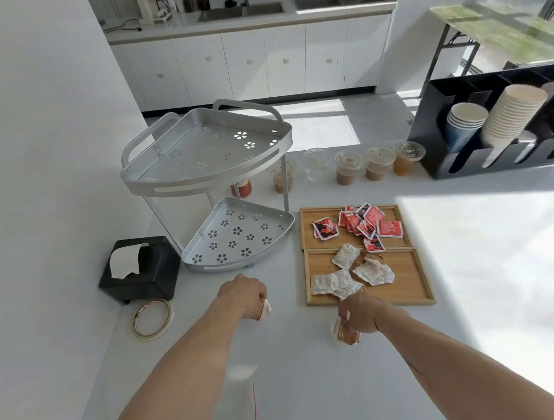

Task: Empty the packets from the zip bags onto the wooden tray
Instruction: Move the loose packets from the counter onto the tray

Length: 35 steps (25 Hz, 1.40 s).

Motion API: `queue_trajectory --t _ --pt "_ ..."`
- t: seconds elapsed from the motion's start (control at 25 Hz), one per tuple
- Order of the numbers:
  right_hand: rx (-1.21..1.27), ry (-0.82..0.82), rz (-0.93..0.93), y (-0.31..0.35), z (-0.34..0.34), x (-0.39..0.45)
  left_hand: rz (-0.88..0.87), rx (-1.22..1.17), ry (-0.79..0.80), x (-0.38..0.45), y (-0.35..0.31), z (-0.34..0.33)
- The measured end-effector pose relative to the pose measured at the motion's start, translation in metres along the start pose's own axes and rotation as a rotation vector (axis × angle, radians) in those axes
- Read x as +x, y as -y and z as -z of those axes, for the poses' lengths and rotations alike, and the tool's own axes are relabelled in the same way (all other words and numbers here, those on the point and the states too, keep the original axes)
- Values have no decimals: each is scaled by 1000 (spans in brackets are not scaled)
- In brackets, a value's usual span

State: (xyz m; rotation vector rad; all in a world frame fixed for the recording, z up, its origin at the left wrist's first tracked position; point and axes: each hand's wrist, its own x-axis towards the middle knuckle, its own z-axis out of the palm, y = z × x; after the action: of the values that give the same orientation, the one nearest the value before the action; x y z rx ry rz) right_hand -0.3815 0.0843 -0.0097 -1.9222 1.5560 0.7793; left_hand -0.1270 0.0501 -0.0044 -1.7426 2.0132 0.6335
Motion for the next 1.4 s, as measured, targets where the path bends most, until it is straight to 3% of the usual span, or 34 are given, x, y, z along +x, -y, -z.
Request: queue_trajectory --t 0.28,0.48,1.0,1.4 --pt "-70 -21 -72 -92 19 -15 -37 -30 105 17 -87 21" --pt "11 -103 -99 -142 42 -11 -69 -5 71 38 -131 34" --pt "47 -111 -27 -172 52 50 -22 -75 2 112 -153 42" --pt "13 -219 -58 -178 45 59 23 -95 -300 110 -153 21"
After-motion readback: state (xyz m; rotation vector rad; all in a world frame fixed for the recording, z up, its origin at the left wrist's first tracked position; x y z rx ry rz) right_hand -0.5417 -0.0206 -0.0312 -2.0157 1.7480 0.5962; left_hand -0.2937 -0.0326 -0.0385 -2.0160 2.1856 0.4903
